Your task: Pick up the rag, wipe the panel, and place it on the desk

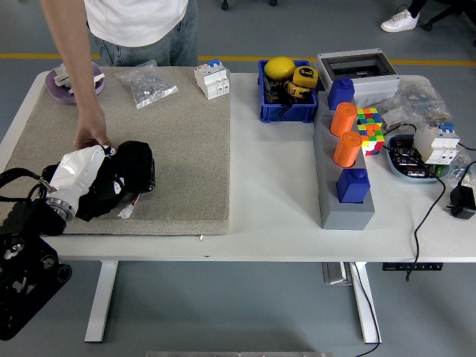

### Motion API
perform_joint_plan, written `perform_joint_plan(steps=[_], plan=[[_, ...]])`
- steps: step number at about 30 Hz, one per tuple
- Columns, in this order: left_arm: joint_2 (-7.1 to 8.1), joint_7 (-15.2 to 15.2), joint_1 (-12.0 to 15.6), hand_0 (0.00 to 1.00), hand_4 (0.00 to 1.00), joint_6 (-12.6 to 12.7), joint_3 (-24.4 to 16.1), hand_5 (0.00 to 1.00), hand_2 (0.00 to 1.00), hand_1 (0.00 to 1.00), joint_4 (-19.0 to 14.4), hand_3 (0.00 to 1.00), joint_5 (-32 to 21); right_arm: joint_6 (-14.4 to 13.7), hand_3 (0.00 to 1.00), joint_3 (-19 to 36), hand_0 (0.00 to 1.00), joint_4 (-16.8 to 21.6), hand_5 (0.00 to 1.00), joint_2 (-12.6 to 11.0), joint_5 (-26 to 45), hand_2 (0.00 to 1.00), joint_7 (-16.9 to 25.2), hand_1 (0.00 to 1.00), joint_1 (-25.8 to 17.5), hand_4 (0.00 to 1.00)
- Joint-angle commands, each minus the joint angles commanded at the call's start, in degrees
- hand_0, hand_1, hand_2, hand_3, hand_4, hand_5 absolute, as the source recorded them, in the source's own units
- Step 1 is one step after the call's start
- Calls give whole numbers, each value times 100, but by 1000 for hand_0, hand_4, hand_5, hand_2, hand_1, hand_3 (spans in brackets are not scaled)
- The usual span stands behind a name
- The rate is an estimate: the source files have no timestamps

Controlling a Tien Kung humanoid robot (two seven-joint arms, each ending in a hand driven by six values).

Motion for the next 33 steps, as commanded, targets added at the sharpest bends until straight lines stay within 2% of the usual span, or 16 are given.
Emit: perform_joint_plan(steps=[10,16,19,25,33], plan=[[-43,133,-101,270,84,-70,163,2,477,210,-89,454,90,0,715,-23,784,-5,725,5,17,693,3,548,9,998],[-43,150,-69,271,86,-54,88,2,478,210,-62,454,131,1,714,-26,784,-5,724,7,15,695,2,548,14,998],[-2,173,4,271,86,-64,-33,2,478,210,-9,454,176,2,714,-16,784,-5,724,3,14,695,2,548,12,998],[176,199,205,271,87,-74,-266,2,478,210,6,454,265,5,715,8,785,-9,724,6,6,694,4,548,0,998],[290,206,406,272,91,-53,-528,2,478,212,99,455,329,10,714,14,784,-13,723,3,7,694,3,548,-13,998]])
